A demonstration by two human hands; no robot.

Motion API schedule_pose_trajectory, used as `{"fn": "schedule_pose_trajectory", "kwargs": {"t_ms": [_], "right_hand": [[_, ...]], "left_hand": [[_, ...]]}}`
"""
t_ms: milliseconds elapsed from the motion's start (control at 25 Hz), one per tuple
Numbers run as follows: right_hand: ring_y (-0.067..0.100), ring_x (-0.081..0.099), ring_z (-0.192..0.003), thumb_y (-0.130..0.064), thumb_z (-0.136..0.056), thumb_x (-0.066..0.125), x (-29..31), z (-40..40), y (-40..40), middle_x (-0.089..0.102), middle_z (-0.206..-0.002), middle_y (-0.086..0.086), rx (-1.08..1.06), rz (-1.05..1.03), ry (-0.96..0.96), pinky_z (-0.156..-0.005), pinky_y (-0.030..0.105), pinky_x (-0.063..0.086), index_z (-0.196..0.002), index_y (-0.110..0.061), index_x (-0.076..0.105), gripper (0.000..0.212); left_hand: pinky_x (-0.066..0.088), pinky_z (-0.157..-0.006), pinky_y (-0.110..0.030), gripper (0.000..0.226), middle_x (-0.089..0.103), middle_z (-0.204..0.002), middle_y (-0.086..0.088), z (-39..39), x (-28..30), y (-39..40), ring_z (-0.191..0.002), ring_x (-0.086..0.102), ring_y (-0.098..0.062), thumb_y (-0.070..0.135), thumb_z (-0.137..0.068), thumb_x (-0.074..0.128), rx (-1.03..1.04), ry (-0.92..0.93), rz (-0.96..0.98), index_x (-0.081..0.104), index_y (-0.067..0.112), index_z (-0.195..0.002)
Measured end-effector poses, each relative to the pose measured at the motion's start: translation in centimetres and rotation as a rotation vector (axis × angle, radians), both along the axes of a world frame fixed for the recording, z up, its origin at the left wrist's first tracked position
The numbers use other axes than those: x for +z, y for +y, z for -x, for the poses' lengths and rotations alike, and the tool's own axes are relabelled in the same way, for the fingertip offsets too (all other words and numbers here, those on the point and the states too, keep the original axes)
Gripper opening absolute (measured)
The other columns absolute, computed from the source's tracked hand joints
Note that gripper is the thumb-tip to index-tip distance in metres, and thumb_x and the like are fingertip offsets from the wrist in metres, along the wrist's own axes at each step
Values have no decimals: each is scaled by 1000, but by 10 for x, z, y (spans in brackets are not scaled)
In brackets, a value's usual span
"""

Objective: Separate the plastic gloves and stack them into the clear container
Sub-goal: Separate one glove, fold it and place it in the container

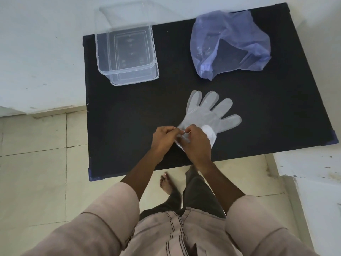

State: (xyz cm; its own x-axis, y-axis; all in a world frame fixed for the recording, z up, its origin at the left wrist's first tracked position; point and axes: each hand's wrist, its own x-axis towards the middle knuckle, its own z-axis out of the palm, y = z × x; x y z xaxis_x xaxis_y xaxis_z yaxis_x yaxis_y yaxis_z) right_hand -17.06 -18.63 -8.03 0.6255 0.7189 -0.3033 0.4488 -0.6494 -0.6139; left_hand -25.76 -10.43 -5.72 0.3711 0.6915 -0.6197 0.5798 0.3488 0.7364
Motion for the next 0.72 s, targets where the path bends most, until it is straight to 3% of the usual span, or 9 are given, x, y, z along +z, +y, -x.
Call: {"fn": "schedule_pose_trajectory", "kwargs": {"t_ms": [120,240,320,440,600,720], "right_hand": [[11,62,-75,-26,-93,61,-6,-8,-4,72,-87,8,-110,-96,35,-85,36,56,-93,-8,69,20],[19,64,-85,-23,-94,59,-3,-11,-2,72,-96,13,-68,-58,42,-96,31,51,-101,-3,68,22],[21,64,-93,-23,-93,61,3,-7,1,71,-104,12,7,-53,-18,-94,24,47,-105,-6,66,22],[20,64,-98,-38,-91,59,9,6,10,69,-110,7,101,29,-112,-94,35,51,-111,-13,62,32],[22,63,-105,-53,-85,61,6,13,29,66,-114,5,136,274,-94,-90,37,48,-120,-15,58,52],[20,65,-93,-40,-92,57,1,10,33,69,-99,5,41,210,-61,-81,31,46,-107,-11,66,34]], "left_hand": [[44,-68,-28,29,64,-87,4,5,-1,5,-76,52,-10,19,-92,49,167,-25,55,77,16,-86],[48,-64,-26,26,64,-89,0,14,-9,9,-75,56,-12,17,-96,45,291,37,39,72,16,-97],[52,-66,-28,23,66,-94,0,18,-15,9,-76,60,-12,17,-99,45,270,72,35,68,18,-102],[55,-71,-33,25,69,-97,-3,18,-18,8,-79,65,-14,17,-98,44,263,74,72,69,17,-106],[47,-61,-20,29,70,-96,-2,22,-17,8,-80,63,-11,16,-98,44,267,64,11,72,16,-106],[44,-63,-19,27,69,-93,0,29,-16,11,-80,61,-10,16,-98,46,261,56,-18,72,17,-102]]}}
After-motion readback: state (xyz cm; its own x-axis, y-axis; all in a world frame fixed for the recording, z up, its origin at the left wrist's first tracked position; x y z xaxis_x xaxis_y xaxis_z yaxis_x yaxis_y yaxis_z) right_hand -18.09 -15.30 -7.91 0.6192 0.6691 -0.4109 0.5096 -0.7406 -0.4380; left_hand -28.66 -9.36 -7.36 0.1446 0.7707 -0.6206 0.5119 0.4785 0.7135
